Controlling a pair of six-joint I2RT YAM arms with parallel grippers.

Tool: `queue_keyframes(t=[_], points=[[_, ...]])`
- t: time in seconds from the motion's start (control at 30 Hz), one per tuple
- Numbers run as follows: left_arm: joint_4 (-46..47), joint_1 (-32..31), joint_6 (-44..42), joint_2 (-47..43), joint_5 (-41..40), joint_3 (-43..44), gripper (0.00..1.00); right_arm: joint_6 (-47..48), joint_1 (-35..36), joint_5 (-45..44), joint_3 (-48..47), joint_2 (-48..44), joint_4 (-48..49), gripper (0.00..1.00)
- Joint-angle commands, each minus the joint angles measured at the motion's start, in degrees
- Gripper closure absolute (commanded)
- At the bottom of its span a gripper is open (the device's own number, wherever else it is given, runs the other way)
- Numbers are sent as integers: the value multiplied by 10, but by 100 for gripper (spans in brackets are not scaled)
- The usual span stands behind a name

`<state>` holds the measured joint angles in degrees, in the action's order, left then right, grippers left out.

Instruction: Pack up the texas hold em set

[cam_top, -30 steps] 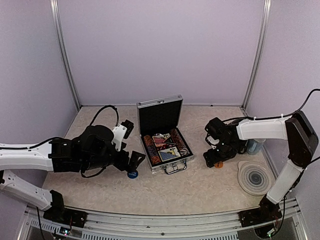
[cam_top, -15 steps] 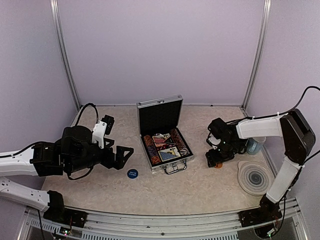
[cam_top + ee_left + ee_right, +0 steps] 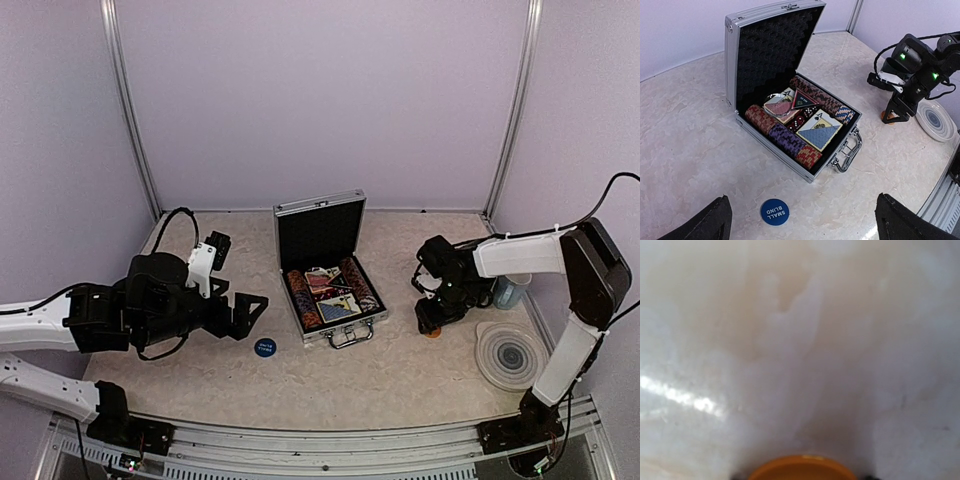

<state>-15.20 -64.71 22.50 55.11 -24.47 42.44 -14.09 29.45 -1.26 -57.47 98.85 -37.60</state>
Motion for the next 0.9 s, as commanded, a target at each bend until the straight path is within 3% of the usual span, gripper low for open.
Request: queue_keyframes(t=[0.0,0.17,0.4,0.6,0.87], points=[[3,-3,3,-9,-7,-2,1,0,-5,36,25,23,-14,50],[0,-4,10,-17,-4,-3,1,-4,3,28,24,25,-19,56],[2,-6,18,-20,1,-5,1,-22,25,0,-4,-14,-32,56],[8,-13,24,-4,1,-6,1,-34,55,-19,-80,-49,-68,56],[13,-15,34,14,-5,-16,1,-45,124,-37,-194,-24,-83,56]])
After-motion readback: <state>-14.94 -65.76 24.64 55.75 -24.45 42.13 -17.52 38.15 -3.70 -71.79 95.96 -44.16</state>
